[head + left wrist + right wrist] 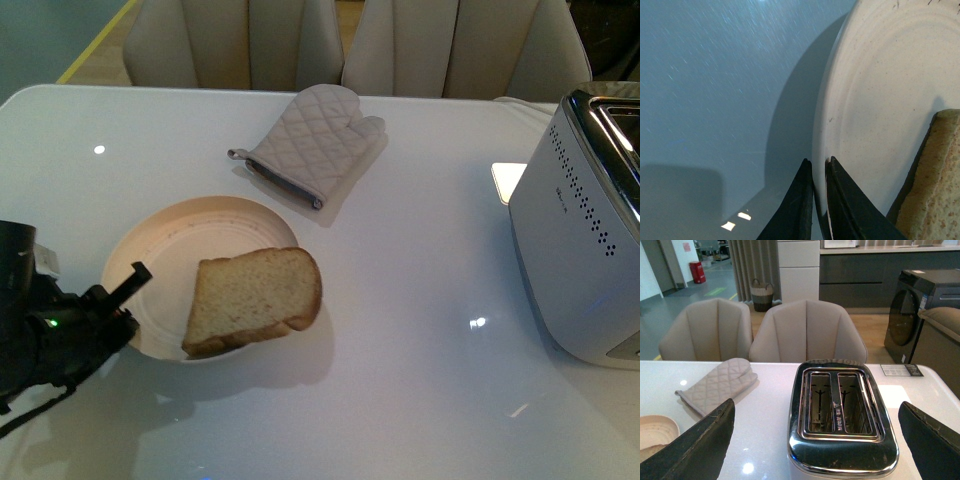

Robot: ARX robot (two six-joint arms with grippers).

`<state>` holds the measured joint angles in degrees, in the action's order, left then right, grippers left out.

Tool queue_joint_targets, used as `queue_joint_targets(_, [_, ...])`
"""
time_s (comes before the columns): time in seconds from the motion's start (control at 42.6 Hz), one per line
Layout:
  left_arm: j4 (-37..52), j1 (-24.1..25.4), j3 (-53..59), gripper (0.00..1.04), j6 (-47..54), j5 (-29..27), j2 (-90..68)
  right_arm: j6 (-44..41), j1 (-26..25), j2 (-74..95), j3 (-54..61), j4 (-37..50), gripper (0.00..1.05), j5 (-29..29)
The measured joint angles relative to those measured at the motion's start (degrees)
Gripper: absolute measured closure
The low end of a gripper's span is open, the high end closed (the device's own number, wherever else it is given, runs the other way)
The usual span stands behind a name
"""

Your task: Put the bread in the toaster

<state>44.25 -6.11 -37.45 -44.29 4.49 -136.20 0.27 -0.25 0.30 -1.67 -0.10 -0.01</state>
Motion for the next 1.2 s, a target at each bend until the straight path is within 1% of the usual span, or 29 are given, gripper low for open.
queue_joint_targets(0.117, [0.4, -4.8, 1.2, 1.0, -3.8, -0.4, 0.5, 0.0, 0.0, 0.0, 0.0, 0.0, 0.09, 0.0])
queue_joint_targets(0.282, [-0.1, -10.2, 1.9, 1.0, -9.0, -1.6, 1.7, 0.0, 0.0, 0.0, 0.0, 0.0, 0.09, 0.0])
queue_joint_targets(0.564, [-1.2, -14.0, 1.7, 1.0, -15.1, -3.3, 3.0, 0.0, 0.0, 0.0, 0.0, 0.0, 0.09, 0.0])
queue_joint_targets(0.611, [-1.2, -14.4, 1.7, 0.93, -15.3, -3.5, 3.3, 0.0, 0.0, 0.0, 0.0, 0.0, 0.09, 0.0])
queue_joint_targets(0.752, [-0.6, -14.5, 2.8, 0.67, -15.6, -3.7, 5.3, 0.0, 0.0, 0.0, 0.0, 0.0, 0.09, 0.0])
queue_joint_targets(0.846, [0.2, -13.4, 4.9, 0.52, -15.5, -3.7, 7.9, 0.0, 0.0, 0.0, 0.0, 0.0, 0.09, 0.0])
queue_joint_targets(0.94, [0.9, -11.9, 7.1, 0.42, -15.0, -4.0, 10.6, 0.0, 0.0, 0.0, 0.0, 0.0, 0.09, 0.0])
queue_joint_targets(0.987, [1.1, -10.3, 9.0, 0.35, -14.1, -4.2, 13.0, 0.0, 0.0, 0.0, 0.0, 0.0, 0.09, 0.0])
queue_joint_targets(1.081, [1.3, -7.3, 12.3, 0.24, -12.6, -4.4, 18.3, 0.0, 0.0, 0.0, 0.0, 0.0, 0.09, 0.0])
queue_joint_targets(1.104, [1.2, -6.2, 13.4, 0.21, -11.8, -4.5, 20.3, 0.0, 0.0, 0.0, 0.0, 0.0, 0.09, 0.0])
queue_joint_targets(1.128, [1.2, -3.9, 15.5, 0.14, -10.0, -4.5, 25.1, 0.0, 0.0, 0.0, 0.0, 0.0, 0.09, 0.0])
queue_joint_targets(1.151, [1.2, -3.4, 16.0, 0.12, -9.5, -4.5, 26.5, 0.0, 0.0, 0.0, 0.0, 0.0, 0.09, 0.0])
queue_joint_targets(1.198, [0.3, -1.4, 17.7, 0.06, -7.6, -4.1, 32.3, 0.0, 0.0, 0.0, 0.0, 0.0, 0.09, 0.0])
